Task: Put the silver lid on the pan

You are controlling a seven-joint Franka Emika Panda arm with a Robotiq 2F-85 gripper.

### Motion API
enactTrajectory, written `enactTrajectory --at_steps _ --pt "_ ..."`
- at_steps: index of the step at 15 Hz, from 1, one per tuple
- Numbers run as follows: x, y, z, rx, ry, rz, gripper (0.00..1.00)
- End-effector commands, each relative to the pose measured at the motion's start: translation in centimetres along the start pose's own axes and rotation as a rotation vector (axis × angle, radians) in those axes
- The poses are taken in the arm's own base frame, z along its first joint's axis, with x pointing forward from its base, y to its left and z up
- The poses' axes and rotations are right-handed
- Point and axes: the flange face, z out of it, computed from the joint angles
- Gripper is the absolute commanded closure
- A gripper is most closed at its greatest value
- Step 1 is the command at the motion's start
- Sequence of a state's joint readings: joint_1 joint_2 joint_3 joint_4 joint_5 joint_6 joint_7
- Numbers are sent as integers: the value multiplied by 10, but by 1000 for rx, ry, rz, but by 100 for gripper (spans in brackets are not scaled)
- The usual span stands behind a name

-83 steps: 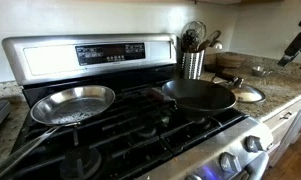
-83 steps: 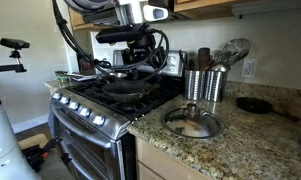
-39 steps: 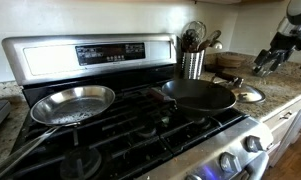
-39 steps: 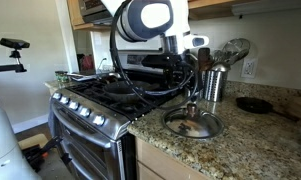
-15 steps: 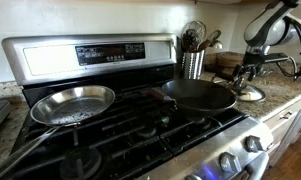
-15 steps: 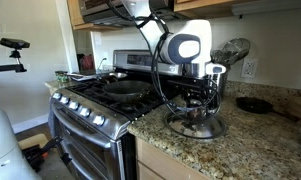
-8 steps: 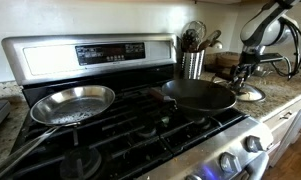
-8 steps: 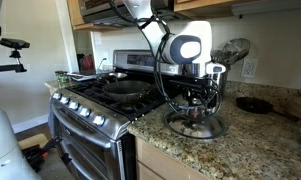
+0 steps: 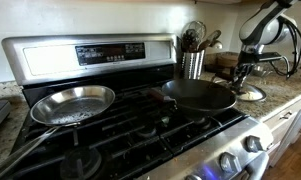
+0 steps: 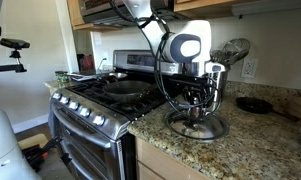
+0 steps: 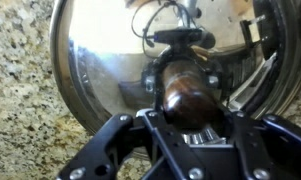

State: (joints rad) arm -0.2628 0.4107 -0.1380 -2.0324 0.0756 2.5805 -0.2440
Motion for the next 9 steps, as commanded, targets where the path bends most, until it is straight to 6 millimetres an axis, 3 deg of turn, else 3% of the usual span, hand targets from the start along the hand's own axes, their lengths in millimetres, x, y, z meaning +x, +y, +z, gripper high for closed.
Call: enactTrajectory --at_steps 1,9 --pt "-2 1 -2 -14 -30 -4 81" --pt "0 4 -26 -7 -32 19 81"
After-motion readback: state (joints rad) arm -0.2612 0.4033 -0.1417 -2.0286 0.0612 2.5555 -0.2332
